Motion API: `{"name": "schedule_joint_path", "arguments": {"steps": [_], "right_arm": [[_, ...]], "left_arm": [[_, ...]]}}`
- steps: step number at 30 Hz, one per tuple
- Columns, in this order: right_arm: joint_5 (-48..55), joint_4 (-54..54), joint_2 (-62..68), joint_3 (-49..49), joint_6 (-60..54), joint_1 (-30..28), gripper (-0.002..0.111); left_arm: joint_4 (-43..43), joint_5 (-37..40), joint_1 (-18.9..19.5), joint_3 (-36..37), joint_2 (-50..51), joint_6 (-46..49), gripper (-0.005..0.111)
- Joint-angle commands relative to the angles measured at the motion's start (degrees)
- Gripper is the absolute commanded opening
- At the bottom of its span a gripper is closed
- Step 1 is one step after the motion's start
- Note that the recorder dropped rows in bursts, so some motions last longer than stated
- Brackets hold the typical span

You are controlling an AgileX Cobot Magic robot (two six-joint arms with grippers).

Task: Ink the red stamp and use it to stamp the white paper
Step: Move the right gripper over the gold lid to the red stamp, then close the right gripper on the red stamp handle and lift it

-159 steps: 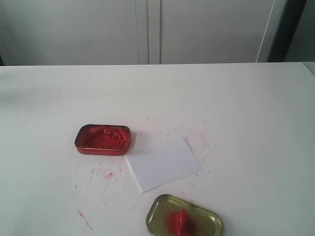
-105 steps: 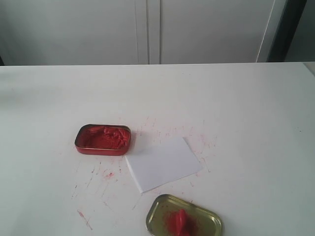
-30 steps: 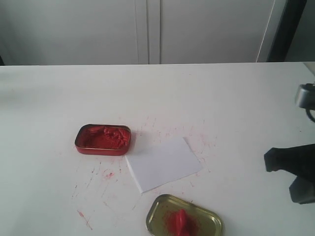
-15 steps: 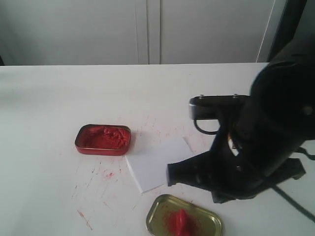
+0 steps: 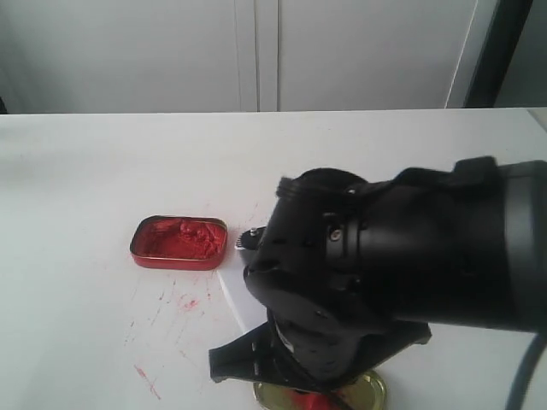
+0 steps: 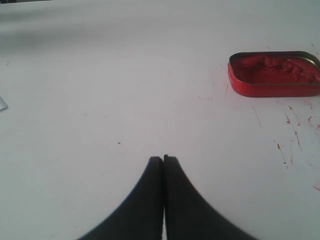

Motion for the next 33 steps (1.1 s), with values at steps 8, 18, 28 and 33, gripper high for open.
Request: {"name": "schedule_joint_path", "arguments": {"steps": [8,18,28,33], "right_arm": [[-2.2,-3.3,3.1,-0.3,6.0,0.3,0.031],[-1.4,-5.4,3.2,1.2,8.6,0.3,0.036],[-5.1,-6.0,4.5,3.4,10.4,0.1,0.036],[-7.3,-5.8,7.3,3.4,10.5,0.1,0.036]], "left_arm": [[-0.6,0.1,0.2,0.3,-0.2,-0.1,0.0],[-0.6,0.1,0.2,0.3,-0.2,-0.1,0.0],[-0.6,0.1,0.2,0.3,-0.2,-0.1,0.0],[-0.6,0.1,0.2,0.3,-0.2,-0.1,0.0]]}}
